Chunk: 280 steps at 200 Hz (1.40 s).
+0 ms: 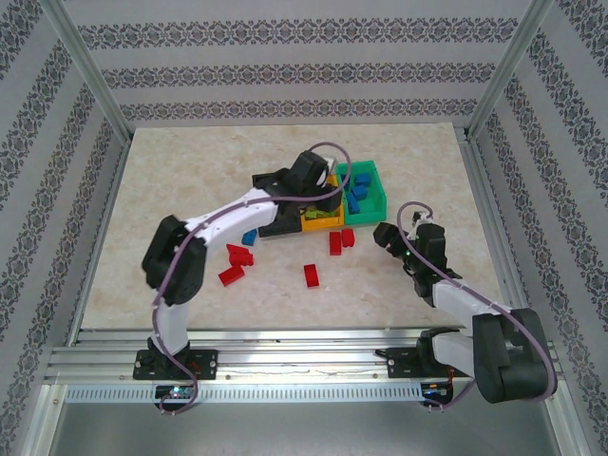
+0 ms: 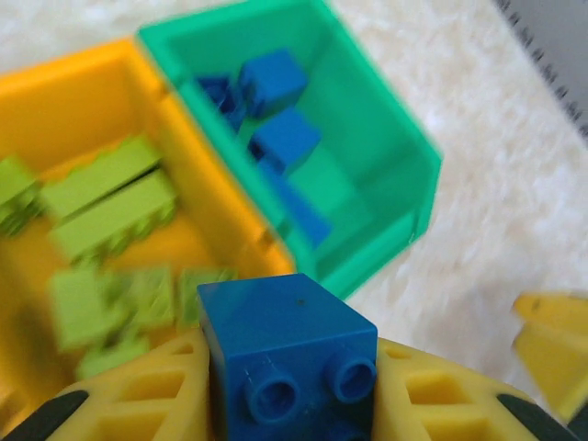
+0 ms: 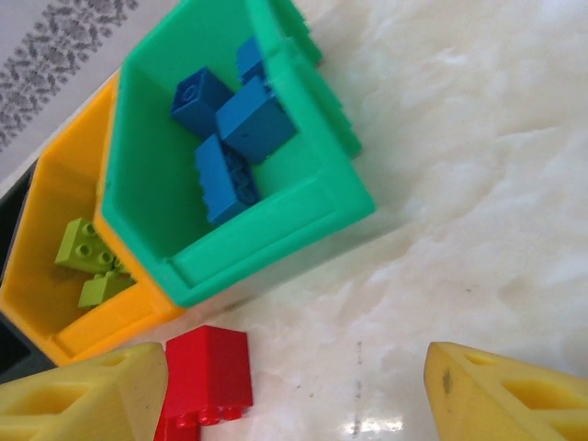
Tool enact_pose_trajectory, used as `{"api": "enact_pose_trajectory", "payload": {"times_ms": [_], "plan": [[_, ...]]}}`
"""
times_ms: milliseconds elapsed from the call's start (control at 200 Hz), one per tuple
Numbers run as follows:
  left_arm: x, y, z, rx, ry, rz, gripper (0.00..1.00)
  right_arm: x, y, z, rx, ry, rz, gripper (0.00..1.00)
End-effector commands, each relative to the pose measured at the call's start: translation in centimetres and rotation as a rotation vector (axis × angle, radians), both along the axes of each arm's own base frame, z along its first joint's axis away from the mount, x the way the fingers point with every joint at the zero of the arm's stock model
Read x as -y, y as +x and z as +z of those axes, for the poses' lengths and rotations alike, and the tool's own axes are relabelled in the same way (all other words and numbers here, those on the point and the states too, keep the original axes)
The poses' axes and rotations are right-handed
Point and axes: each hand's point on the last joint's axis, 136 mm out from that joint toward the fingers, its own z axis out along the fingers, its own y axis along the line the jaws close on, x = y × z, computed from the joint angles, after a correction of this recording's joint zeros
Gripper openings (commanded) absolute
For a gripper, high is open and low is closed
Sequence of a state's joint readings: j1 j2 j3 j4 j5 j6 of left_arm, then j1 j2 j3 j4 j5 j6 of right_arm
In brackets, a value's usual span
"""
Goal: Sort the legos into containers by color
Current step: Place the lego in the container, then pick up the lego from the center of the table.
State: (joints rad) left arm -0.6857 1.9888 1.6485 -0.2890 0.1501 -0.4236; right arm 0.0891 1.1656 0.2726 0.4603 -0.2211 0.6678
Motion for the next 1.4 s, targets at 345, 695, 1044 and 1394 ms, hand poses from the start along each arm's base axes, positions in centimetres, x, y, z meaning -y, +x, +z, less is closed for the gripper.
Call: {"api": "enact_pose_trajectory", "payload": {"times_ms": [345,695,1044,1394], "plan": [[7.8,5.9,0.8,-0.054,-0.098,-0.014,0.67,-0.8,0.2,0.6,0.027,0.11,0.028,0.74],[3.6,2.8,3.9,0.016,-0.026,0.015,0.69,-0.8,0.2,0.6,0.03,0.103,0.031,0.74],[-9.0,-5.2,0.8,0.072,0.075,0.235,0.67,-1.2,-0.1,0.1,0.016,0.11,0.049,0.74],[-21.1,-9.7,-4.7,-0.145,0.244,0.326,0.66,-1.8,0.0,0.4,0.025,0.092,0.068,0.74]]}}
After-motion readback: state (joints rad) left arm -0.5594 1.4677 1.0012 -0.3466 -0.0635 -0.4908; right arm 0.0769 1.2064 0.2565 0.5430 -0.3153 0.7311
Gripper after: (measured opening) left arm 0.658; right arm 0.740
